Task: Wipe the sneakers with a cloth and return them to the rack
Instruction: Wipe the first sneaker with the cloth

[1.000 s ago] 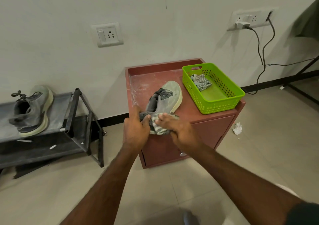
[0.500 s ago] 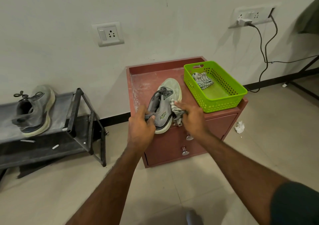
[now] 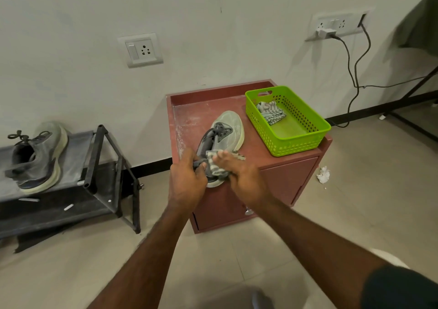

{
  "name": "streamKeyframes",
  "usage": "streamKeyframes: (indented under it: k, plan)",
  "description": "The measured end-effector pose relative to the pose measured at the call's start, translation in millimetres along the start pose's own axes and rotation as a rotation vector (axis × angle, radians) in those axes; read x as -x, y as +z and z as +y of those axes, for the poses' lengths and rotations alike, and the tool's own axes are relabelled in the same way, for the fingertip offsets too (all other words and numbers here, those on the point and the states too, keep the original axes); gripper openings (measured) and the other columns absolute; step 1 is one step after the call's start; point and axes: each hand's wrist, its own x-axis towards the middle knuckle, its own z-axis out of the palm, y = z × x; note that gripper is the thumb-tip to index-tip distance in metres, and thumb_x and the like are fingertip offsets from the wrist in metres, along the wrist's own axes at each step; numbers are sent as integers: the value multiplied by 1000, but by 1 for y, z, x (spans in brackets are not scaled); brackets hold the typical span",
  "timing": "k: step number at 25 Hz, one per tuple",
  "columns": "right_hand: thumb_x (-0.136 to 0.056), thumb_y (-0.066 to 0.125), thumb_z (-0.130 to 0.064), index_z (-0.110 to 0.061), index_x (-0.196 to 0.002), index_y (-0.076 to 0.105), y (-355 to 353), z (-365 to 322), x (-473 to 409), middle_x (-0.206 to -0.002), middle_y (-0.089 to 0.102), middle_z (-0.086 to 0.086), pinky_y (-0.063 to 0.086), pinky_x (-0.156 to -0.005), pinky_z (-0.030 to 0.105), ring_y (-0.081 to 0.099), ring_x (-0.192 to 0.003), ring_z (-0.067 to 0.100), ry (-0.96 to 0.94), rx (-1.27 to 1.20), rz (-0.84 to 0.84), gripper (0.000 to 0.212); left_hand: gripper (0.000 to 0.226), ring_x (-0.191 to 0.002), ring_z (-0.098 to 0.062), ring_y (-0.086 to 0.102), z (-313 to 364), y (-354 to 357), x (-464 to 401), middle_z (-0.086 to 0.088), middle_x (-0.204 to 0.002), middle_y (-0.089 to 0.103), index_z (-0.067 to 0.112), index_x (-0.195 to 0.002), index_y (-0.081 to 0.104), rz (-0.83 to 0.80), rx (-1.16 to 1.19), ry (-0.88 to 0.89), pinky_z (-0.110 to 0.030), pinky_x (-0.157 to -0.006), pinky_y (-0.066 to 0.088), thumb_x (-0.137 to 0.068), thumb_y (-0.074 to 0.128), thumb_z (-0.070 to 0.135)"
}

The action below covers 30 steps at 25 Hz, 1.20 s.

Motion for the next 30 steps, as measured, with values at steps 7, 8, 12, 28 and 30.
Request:
streamKeyframes:
  k: [7, 8, 12, 28, 30]
  plan:
    - [-71, 41, 19, -6, -123, 68, 0, -12, 12, -133, 61, 7, 33, -115, 24, 53, -130, 14, -57, -39, 2, 63, 17, -59, -6, 49, 0, -3, -3, 4, -70, 54, 12, -85, 48, 27, -19, -36, -16, -43, 33, -94, 62, 12]
    - [-71, 42, 18, -7, -123, 67, 9, -7, 18, -135, 59, 5, 32, -117, 29, 52, -132, 17, -86, -30, -20, 63, 18, -59, -6, 49, 0, -2, -4, 5, -69, 54, 12, -84, 47, 27, -25, -24, -17, -44, 32, -93, 62, 11]
    - [-75, 42, 22, -14, -125, 66, -9, 13, -7, -128, 59, -7, 37, -112, 22, 56, -127, 14, 335, -47, 193, 66, 19, -59, -6, 49, 2, -1, 1, 7, -70, 53, 17, -84, 47, 14, -5, -42, -17, -47, 31, -94, 63, 13]
    - [-75, 45, 20, -15, -126, 67, 15, 7, 1, -134, 62, 5, 37, -111, 21, 56, -127, 10, 101, -119, 12, 66, 6, -70, -17, 62, -10, -3, -7, 0, -77, 67, 10, -91, 67, 43, -14, -110, -31, -62, 52, -89, 66, 16]
    - [-79, 48, 18, -17, -124, 68, 0, 19, -18, -126, 67, 3, 43, -99, 11, 63, -113, 7, 360, -73, 169, 60, 8, -63, -7, 57, -5, -5, -6, 5, -71, 62, 14, -84, 63, 30, -50, -118, -10, -49, 39, -89, 68, 18]
